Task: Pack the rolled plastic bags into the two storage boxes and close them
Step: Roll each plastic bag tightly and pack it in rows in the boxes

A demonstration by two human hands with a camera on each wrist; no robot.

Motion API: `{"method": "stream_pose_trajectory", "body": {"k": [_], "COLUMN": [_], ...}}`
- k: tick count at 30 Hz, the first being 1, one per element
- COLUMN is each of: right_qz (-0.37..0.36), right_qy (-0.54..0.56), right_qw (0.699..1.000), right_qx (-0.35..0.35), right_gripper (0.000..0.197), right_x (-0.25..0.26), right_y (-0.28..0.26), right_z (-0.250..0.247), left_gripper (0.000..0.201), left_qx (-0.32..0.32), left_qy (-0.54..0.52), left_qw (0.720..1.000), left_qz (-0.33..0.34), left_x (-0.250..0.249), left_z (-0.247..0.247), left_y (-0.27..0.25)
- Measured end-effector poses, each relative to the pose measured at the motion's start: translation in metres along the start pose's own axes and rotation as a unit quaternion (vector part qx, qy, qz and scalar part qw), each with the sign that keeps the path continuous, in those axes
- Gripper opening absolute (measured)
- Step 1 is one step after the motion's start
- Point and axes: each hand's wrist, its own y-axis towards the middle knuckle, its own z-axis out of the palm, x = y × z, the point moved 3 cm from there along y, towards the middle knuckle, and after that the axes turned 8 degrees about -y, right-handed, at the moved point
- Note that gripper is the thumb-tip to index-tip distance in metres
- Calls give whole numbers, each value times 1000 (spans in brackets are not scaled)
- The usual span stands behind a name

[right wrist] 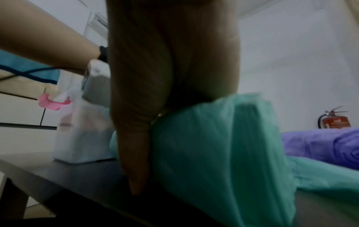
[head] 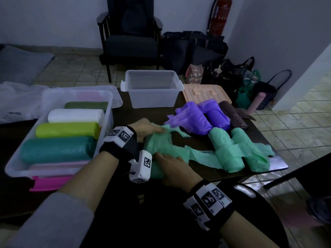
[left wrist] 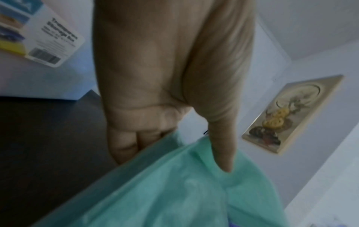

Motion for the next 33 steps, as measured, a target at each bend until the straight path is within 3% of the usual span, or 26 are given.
{"method": "stream_pose_trajectory", "body": {"k": [4,7,13,15,19,21,22,24,27,30,33], "right_qz": [-14,-24,-27,-31,-30,-29,-28,-30,-32,-37,-49], "right_qy": [-26,-20,-1,-3,-17,-19,-22,-26,-26,-33,-43], "right_qw": [999,1000,999,999,999,999,999,999,999,998,997], "right_qx": [-20,2,20,24,30,27,25,22,25,28,34], "right_gripper": [59,65,69,68,67,68,68,68,67,67,65], "right_x": [-2,-3,2,3,5,5,5,5,6,6,6], "right_y": [5,8,6,7,8,9,9,9,9,9,9], "right_z": [-6,-4,2,1,2,2,2,2,2,1,0], "left_gripper": [19,11,16,8,20,44,46,38,42,57,76], "left_qx": [-136,-216,-227,-240,-287,-335,-342,-292,-134,-31,-12], "left_qy": [50,95,20,6,49,168,233,355,500,544,538], "left_qw": [983,959,961,957,944,913,894,870,849,838,843], "left_qz": [115,154,157,162,157,162,173,180,112,31,-4], "left_x": [-26,-41,-57,-65,-76,-78,-77,-69,-39,1,33], "left_z": [-18,-27,-36,-41,-46,-45,-40,-28,-8,3,2], "left_y": [-1,-2,-2,-3,-5,-10,-15,-17,-9,3,18]}}
